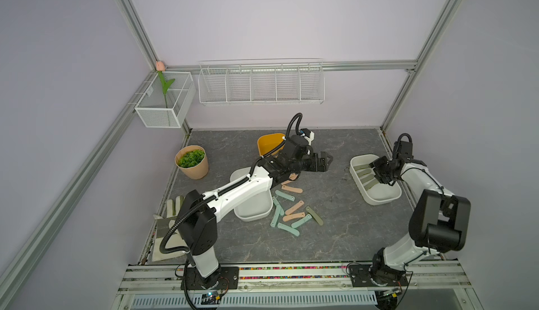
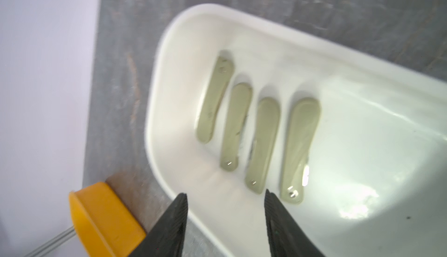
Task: Place the fruit knives into the storage box by color
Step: Place the fruit knife in the storage box, then move the fruit knife to the center of the board.
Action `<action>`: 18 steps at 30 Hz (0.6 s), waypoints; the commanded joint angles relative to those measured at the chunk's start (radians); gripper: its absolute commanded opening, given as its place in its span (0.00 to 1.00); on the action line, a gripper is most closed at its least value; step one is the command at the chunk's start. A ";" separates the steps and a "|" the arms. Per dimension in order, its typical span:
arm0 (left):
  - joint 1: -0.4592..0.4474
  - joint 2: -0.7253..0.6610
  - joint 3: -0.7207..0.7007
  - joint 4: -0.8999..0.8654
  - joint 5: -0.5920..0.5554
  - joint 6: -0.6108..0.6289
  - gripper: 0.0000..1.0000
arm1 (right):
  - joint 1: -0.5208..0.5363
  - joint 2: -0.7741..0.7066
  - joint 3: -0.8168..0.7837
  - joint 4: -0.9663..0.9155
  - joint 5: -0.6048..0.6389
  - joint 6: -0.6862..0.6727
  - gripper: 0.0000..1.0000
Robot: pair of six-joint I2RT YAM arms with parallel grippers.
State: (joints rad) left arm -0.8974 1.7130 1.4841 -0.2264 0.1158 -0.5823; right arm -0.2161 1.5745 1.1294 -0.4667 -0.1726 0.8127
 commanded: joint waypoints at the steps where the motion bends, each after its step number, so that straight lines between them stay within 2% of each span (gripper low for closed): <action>1: 0.012 -0.084 -0.078 -0.011 -0.057 -0.001 0.99 | 0.079 -0.090 -0.011 -0.064 0.010 -0.077 0.56; 8: 0.028 -0.244 -0.299 0.032 -0.134 -0.040 0.99 | 0.324 -0.218 -0.103 -0.114 0.076 -0.234 0.58; 13: 0.039 -0.347 -0.437 0.048 -0.187 -0.068 0.99 | 0.559 -0.255 -0.193 -0.145 0.208 -0.310 0.58; 18: 0.048 -0.409 -0.514 0.055 -0.218 -0.092 0.99 | 0.733 -0.259 -0.239 -0.209 0.326 -0.362 0.62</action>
State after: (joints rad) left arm -0.8577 1.3373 0.9943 -0.1974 -0.0566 -0.6437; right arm 0.4614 1.3407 0.9157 -0.6098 0.0425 0.5137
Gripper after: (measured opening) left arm 0.994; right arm 0.611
